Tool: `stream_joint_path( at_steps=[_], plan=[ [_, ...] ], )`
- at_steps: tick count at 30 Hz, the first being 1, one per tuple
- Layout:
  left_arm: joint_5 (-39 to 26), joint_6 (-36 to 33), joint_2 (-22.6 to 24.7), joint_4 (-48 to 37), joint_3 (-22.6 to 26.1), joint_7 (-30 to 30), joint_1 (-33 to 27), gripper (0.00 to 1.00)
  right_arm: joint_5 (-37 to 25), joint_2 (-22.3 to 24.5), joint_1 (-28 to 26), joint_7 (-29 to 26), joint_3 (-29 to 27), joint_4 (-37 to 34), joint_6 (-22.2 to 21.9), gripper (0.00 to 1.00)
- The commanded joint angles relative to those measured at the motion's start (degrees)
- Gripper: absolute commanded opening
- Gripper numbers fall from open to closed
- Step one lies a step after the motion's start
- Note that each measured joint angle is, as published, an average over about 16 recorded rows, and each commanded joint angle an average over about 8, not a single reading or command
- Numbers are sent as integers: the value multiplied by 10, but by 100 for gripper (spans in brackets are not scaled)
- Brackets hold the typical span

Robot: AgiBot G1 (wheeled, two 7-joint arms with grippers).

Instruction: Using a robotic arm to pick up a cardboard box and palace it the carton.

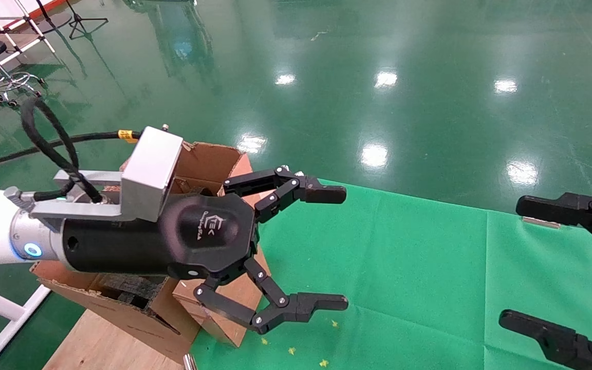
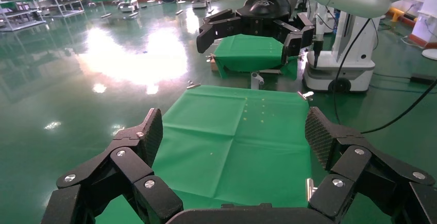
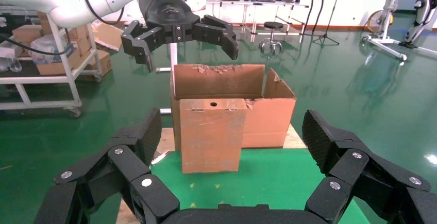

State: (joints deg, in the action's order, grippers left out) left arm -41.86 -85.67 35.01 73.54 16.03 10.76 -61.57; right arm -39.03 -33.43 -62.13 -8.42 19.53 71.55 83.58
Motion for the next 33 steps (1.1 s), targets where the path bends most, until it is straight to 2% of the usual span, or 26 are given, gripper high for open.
stream_joint_path(
  at_steps=[1,12,14,20,21,23,29,33],
  plan=[
    [0,0,0,0,0,0,0,100,0,0,0,0,0,0,0,100],
    [0,0,0,0,0,0,0,100,0,0,0,0,0,0,0,100],
    [0,0,0,0,0,0,0,100,0,0,0,0,0,0,0,88],
    [-18,3,-7,7,2,-3,-5,100,0,0,0,0,0,0,0,15],
    [-27,6,-10,10,4,-3,-8,100,0,0,0,0,0,0,0,7],
    [-54,16,-17,17,9,-2,-15,100,0,0,0,0,0,0,0,0],
    [-145,62,-32,30,27,17,-38,100,0,0,0,0,0,0,0,0],
    [-172,83,-30,26,31,30,-43,100,0,0,0,0,0,0,0,0]
  ],
)
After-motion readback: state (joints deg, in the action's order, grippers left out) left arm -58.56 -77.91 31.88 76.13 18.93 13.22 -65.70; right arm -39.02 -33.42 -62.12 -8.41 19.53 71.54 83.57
